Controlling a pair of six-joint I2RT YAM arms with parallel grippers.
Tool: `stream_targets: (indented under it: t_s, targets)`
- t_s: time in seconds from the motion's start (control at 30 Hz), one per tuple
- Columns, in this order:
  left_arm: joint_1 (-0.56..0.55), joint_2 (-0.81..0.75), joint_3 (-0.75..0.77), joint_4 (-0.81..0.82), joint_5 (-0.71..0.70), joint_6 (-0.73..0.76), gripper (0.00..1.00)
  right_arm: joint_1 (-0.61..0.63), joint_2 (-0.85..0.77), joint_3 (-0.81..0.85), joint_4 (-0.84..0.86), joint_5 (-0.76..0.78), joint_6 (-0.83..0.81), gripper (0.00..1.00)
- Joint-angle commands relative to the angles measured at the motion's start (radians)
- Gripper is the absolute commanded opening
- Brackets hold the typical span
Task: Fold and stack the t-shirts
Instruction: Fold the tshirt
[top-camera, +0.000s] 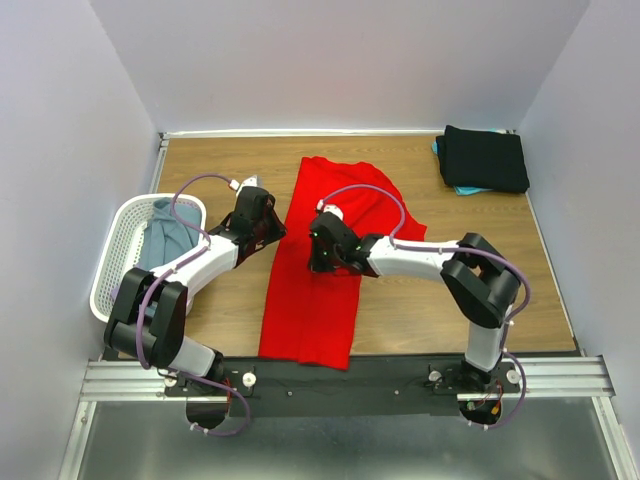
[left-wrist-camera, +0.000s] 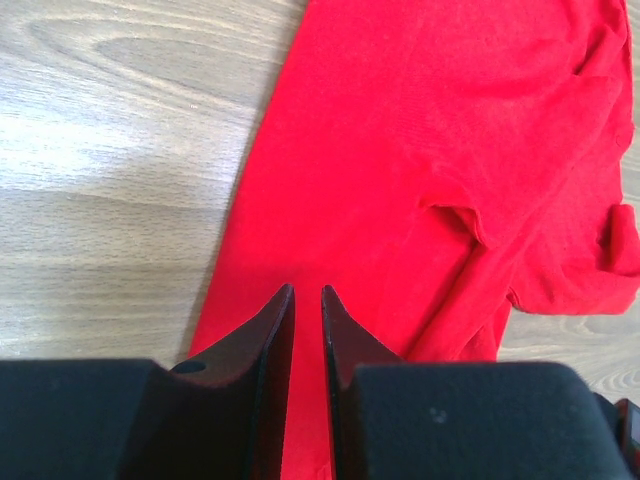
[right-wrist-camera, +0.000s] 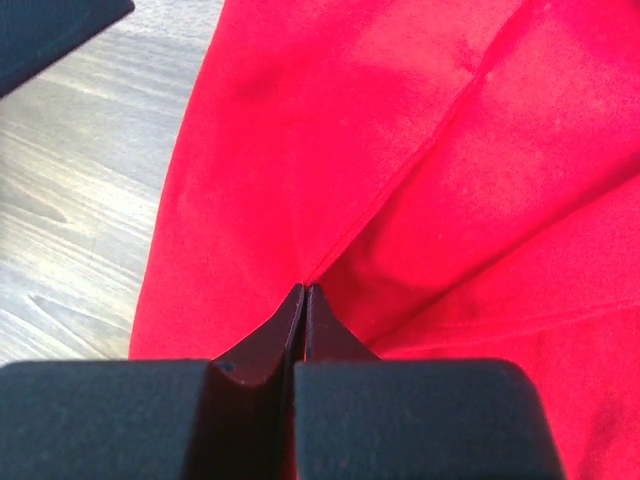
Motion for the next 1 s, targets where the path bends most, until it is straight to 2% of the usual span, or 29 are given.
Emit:
stream_targets:
  t_s: [0.0,0.2,0.27,0.4,0.43,0.47,0.5,0.57,0.63,0.73,0.83,0.97]
  targets:
    - [0.007,-0.002,-0.012,0.023,0.013,0.015,0.24,0.016,-0.034,-0.03,-0.021,0.035,0.018,0.06]
    - [0.007,-0.001,-0.014,0.027,0.018,0.017,0.24,0.032,-0.037,-0.055,-0.026,0.046,0.028,0.06]
    - [0.007,0.001,-0.014,0.031,0.019,0.018,0.24,0.033,-0.033,-0.052,-0.026,0.046,0.032,0.09]
    - [0.007,-0.007,-0.022,0.037,0.047,0.022,0.24,0.033,-0.054,-0.043,-0.033,0.081,0.024,0.29]
    - [0.007,-0.011,-0.025,0.038,0.047,0.023,0.25,0.032,-0.066,-0.041,-0.045,0.109,0.018,0.41]
    - [0.007,-0.019,-0.031,0.04,0.047,0.023,0.25,0.032,-0.08,-0.034,-0.053,0.126,0.013,0.46]
    - [0.007,-0.022,-0.037,0.041,0.048,0.025,0.25,0.032,-0.109,-0.029,-0.076,0.145,0.009,0.56]
    - [0.004,-0.027,-0.048,0.049,0.059,0.025,0.25,0.009,-0.139,-0.024,-0.104,0.195,0.004,0.63]
    - [-0.02,-0.031,-0.057,0.052,0.058,0.023,0.25,-0.034,-0.178,-0.035,-0.128,0.205,0.002,0.64]
    - [-0.082,-0.036,-0.051,0.055,0.041,0.022,0.25,-0.219,-0.223,-0.072,-0.138,0.155,-0.005,0.64]
    - [-0.155,-0.016,-0.028,0.058,0.053,0.038,0.25,-0.348,-0.255,-0.105,-0.138,0.15,-0.03,0.64]
    - [-0.229,0.045,0.018,0.06,0.071,0.078,0.25,-0.477,-0.234,-0.098,-0.138,0.118,-0.062,0.63]
